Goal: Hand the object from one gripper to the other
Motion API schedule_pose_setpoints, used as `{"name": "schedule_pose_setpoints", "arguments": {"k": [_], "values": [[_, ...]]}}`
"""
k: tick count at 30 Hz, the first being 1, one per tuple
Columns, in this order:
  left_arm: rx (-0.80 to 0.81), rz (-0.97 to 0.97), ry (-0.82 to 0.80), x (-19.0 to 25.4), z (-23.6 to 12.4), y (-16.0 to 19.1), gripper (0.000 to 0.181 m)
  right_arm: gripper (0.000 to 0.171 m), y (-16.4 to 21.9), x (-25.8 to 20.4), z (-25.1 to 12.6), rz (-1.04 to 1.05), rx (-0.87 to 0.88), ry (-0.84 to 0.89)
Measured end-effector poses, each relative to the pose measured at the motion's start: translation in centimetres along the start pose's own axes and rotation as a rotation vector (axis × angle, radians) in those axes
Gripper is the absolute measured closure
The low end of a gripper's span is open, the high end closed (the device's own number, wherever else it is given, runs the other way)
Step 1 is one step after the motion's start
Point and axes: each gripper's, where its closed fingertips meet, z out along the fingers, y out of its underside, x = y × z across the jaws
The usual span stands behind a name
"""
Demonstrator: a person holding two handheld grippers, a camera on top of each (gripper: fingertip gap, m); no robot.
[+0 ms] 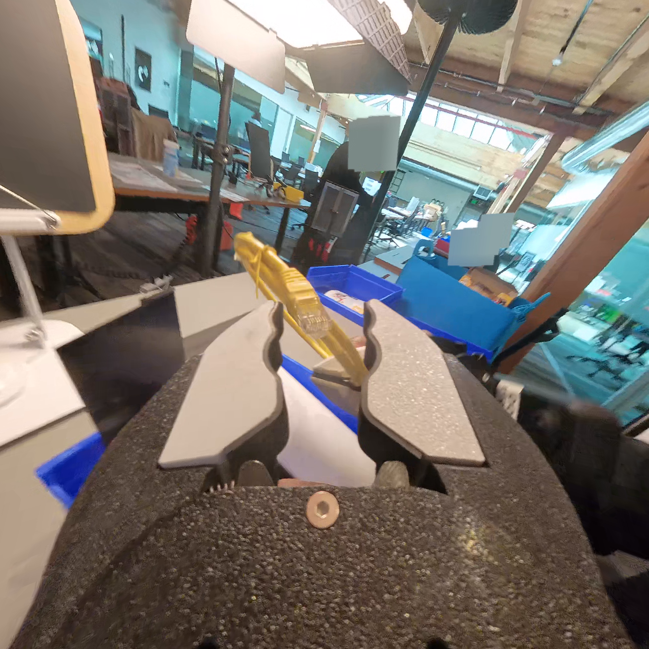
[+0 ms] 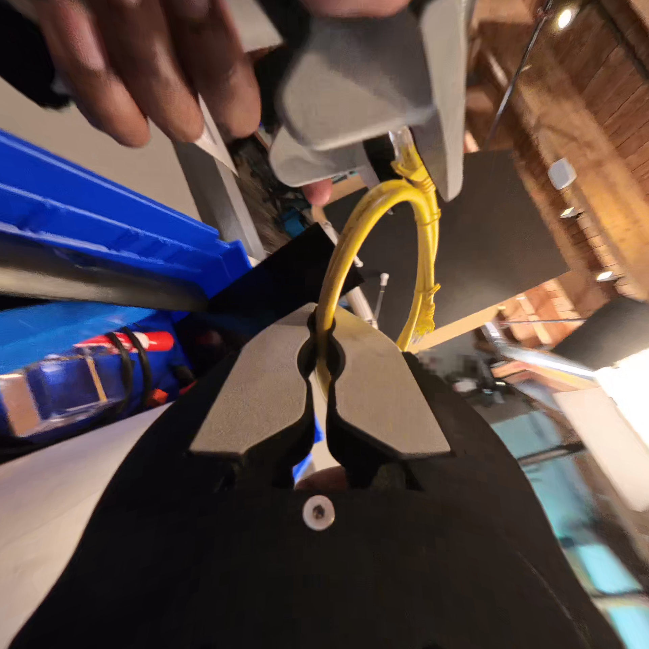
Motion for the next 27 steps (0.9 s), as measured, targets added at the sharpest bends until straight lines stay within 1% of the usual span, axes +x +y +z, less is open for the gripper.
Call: {"name": "schedule_pose_setpoints", "arguments": {"k": [1, 3, 5, 7, 10, 13, 15, 17, 18, 19, 20, 21, 22, 23, 25, 27], "values": [[0.006, 0.063, -0.013, -0.5, -0.3, -0.2, 0.13, 0.171, -0.2, -0.3, 0.0, 0.077, 0.03, -0.055], [0.011, 0.193, -0.004, -0.9, -1.1, -0.3, 0.127, 0.171, -0.8, -0.9, -0.4, 0.22, 0.099, -0.174], [0.012, 0.295, 0.007, -1.2, -1.9, -0.3, 0.114, 0.171, -1.5, -1.2, -0.8, 0.366, 0.153, -0.278], [0.026, 0.388, 0.058, -0.8, -2.9, -0.5, 0.107, 0.171, -2.8, -1.6, -1.8, 0.504, 0.241, -0.419], [0.047, 0.503, 0.146, 0.1, -4.4, -0.4, 0.103, 0.171, -4.2, -1.9, -3.7, 0.665, 0.348, -0.623], [0.03, 0.559, 0.181, -0.1, -5.4, 0.1, 0.102, 0.171, -5.4, -1.6, -5.8, 0.762, 0.466, -0.78], [0.023, 0.542, 0.203, -0.3, -5.7, 0.5, 0.103, 0.171, -6.0, -1.3, -7.0, 0.825, 0.53, -0.872], [-0.003, 0.5, 0.291, 0.5, -5.7, 1.6, 0.114, 0.171, -6.8, -1.3, -8.4, 0.893, 0.584, -0.996], [-0.031, 0.481, 0.345, 1.1, -5.7, 2.5, 0.12, 0.171, -7.0, -1.3, -8.7, 0.905, 0.595, -1.026], [-0.065, 0.465, 0.399, 1.6, -5.7, 3.5, 0.129, 0.171, -7.0, -1.2, -8.7, 0.911, 0.597, -1.026], [-0.098, 0.455, 0.433, 1.9, -5.5, 4.4, 0.142, 0.171, -6.9, -1.1, -8.5, 0.923, 0.592, -1.015], [-0.121, 0.453, 0.423, 1.6, -5.2, 5.1, 0.154, 0.171, -6.7, -0.9, -8.1, 0.944, 0.576, -0.995], [-0.142, 0.455, 0.382, 0.8, -4.7, 5.3, 0.171, 0.171, -6.3, -0.7, -7.4, 0.962, 0.547, -0.957], [-0.162, 0.431, 0.341, 0.0, -4.3, 5.5, 0.171, 0.169, -5.6, -0.4, -6.5, 0.978, 0.504, -0.892], [-0.171, 0.322, 0.272, -1.5, -3.8, 5.0, 0.171, 0.16, -3.6, 0.7, -4.1, 0.991, 0.382, -0.712], [-0.158, 0.223, 0.222, -2.5, -3.7, 4.2, 0.172, 0.133, -1.4, 1.9, -2.3, 0.913, 0.279, -0.504]]}}
